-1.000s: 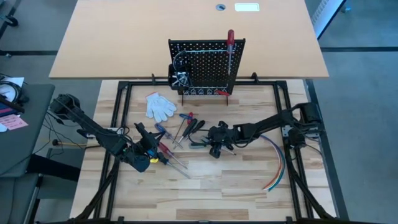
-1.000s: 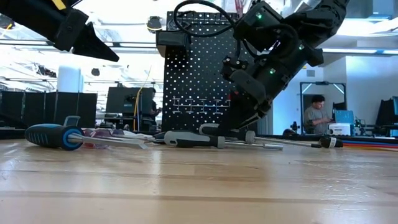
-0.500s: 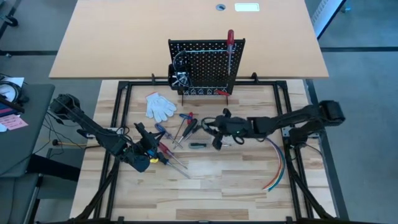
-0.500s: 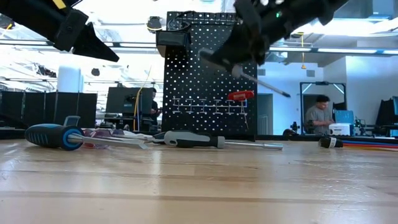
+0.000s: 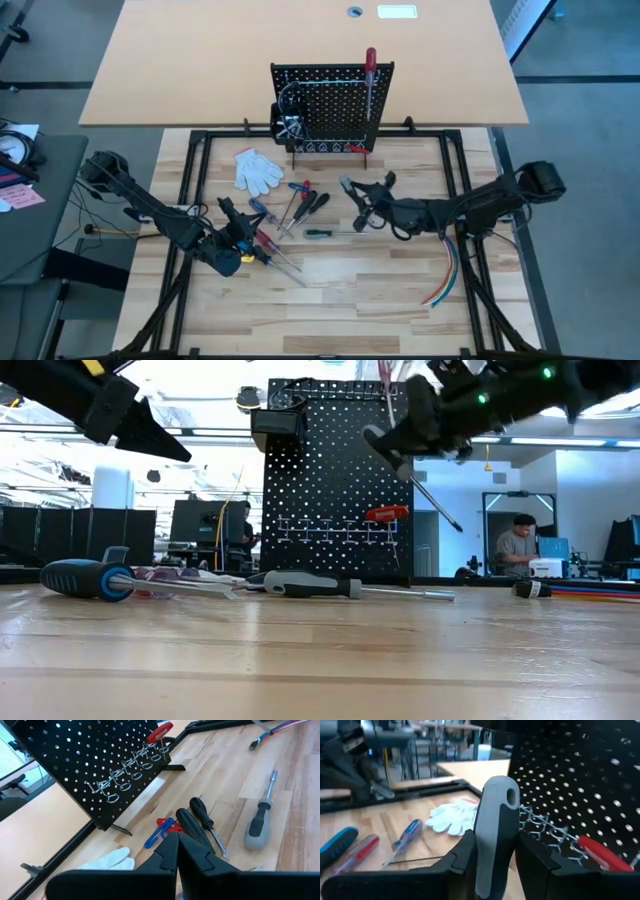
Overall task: Hang tools onto peg board
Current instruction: Hang the right grey screwdriver on the peg board
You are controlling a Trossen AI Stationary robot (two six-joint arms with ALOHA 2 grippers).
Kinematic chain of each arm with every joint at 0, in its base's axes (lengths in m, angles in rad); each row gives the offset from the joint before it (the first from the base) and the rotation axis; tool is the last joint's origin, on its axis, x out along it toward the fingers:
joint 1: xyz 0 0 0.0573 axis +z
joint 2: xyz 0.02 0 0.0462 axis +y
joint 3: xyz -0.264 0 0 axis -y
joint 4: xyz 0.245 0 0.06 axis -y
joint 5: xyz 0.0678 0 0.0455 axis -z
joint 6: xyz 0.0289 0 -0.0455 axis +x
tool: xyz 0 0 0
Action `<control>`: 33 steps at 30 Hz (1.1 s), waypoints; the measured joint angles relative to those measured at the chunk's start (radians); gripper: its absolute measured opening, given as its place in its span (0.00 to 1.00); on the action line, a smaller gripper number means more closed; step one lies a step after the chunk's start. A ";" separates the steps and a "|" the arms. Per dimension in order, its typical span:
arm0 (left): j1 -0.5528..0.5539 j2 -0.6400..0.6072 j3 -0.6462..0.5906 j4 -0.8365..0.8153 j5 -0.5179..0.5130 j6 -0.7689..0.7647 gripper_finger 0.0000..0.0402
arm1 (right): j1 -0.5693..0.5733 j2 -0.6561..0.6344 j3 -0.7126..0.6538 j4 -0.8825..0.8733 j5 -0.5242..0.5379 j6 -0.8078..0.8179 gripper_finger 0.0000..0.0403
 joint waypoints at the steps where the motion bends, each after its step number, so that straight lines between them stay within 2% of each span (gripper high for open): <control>1: 0.000 0.000 0.000 0.000 0.000 0.000 0.00 | -0.006 0.004 -0.031 0.070 -0.001 0.000 0.28; 4: 0.000 0.000 0.000 0.001 0.000 0.000 0.00 | -0.029 0.021 -0.107 0.275 -0.016 -0.020 0.28; 7: 0.000 0.000 0.000 0.007 0.000 0.000 0.00 | -0.060 0.039 -0.133 0.466 -0.087 -0.071 0.28; 10: 0.000 0.000 0.000 0.007 0.000 0.000 0.00 | -0.095 0.040 -0.105 0.586 -0.161 -0.133 0.28; 13: 0.000 0.000 0.000 0.008 0.000 0.000 0.00 | -0.137 0.032 -0.034 0.618 -0.168 -0.222 0.28; 17: 0.000 0.000 -0.001 0.009 0.000 0.000 0.00 | -0.198 0.032 0.106 0.606 -0.171 -0.366 0.28; 22: 0.000 0.000 -0.001 0.008 0.000 0.007 0.00 | -0.277 0.032 0.316 0.468 -0.237 -0.456 0.28; 28: 0.000 0.000 -0.001 0.007 0.000 0.007 0.00 | -0.374 0.035 0.543 0.190 -0.284 -0.467 0.28; 33: 0.000 0.000 -0.001 0.007 0.000 0.007 0.00 | -0.435 0.037 0.611 0.142 -0.300 -0.433 0.28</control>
